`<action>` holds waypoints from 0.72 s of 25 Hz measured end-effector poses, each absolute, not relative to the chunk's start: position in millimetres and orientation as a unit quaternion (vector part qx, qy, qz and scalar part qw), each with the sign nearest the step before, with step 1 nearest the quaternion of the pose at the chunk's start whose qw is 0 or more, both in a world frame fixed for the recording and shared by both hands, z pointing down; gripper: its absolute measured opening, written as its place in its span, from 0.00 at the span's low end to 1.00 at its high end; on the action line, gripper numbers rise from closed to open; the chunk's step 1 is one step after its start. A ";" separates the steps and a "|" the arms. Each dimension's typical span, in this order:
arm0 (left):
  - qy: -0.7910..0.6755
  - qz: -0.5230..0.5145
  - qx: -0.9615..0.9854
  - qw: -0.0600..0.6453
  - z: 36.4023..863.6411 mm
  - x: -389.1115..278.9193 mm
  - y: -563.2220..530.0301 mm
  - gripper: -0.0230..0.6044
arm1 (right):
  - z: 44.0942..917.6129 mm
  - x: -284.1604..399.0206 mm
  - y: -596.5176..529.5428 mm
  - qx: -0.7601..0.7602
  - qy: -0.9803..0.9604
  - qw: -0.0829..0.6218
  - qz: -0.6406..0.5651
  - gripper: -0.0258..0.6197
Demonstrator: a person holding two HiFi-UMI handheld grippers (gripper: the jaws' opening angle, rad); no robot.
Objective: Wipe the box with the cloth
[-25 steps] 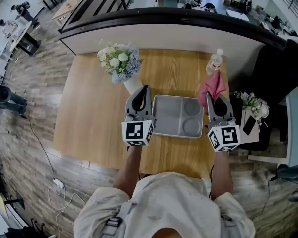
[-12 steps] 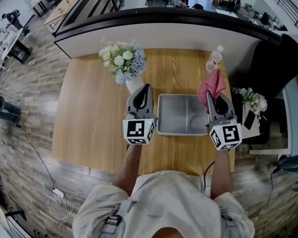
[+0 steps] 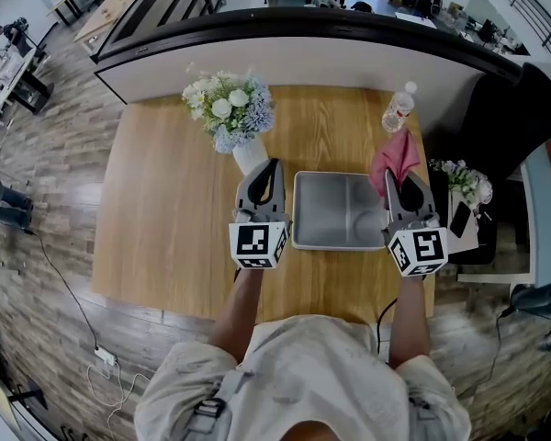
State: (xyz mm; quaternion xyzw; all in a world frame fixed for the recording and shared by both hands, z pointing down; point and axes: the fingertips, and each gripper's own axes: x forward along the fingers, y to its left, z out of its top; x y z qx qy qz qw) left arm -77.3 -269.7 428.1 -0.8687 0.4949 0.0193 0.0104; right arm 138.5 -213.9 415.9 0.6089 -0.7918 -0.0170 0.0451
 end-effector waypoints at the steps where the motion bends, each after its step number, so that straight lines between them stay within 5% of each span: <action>1: 0.495 0.019 -0.869 0.010 428.3 -76.8 -269.6 0.06 | 416.9 138.3 -215.0 0.609 -0.792 0.051 -0.017 0.14; 18: 0.499 0.009 -0.866 0.006 441.6 -75.6 -263.2 0.06 | 445.4 129.3 -232.2 0.572 -0.799 0.180 -0.048 0.14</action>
